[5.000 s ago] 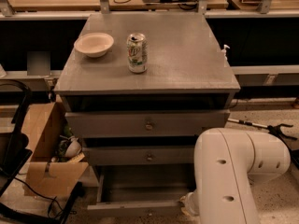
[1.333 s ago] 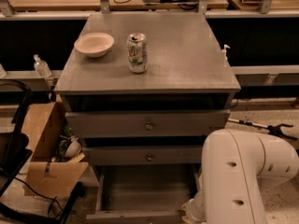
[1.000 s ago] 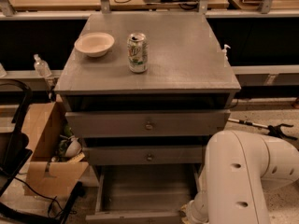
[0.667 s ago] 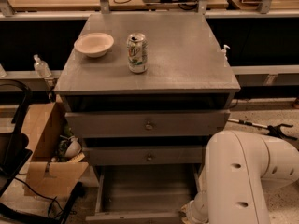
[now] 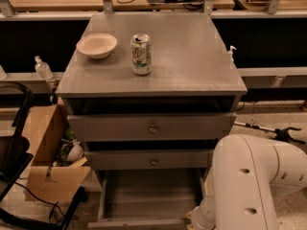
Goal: Open bottom drawer
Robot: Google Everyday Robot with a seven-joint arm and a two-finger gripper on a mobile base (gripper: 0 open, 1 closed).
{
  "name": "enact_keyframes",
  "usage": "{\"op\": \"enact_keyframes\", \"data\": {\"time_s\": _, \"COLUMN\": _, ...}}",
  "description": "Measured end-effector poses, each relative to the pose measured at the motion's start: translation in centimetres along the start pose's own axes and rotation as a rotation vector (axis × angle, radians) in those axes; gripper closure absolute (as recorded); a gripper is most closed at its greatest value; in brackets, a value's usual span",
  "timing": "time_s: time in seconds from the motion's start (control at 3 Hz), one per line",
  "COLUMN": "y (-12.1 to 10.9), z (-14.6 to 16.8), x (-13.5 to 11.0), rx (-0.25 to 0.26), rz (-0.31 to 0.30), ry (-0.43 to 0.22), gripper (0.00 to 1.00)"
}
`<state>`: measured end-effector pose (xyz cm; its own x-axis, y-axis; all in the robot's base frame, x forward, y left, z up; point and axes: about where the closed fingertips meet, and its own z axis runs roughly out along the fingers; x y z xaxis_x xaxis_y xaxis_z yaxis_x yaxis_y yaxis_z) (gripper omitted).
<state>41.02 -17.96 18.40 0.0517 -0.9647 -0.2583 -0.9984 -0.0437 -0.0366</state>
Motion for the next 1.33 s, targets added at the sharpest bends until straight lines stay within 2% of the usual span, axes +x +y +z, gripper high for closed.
{"op": "enact_keyframes", "data": {"time_s": 1.0, "y": 0.57, "z": 0.1, "x": -0.19, "rx": -0.015, "rz": 0.001, "ry": -0.008, "gripper": 1.0}}
{"op": "enact_keyframes", "data": {"time_s": 1.33, "y": 0.56, "z": 0.07, "x": -0.19, "rx": -0.015, "rz": 0.001, "ry": -0.008, "gripper": 0.81}}
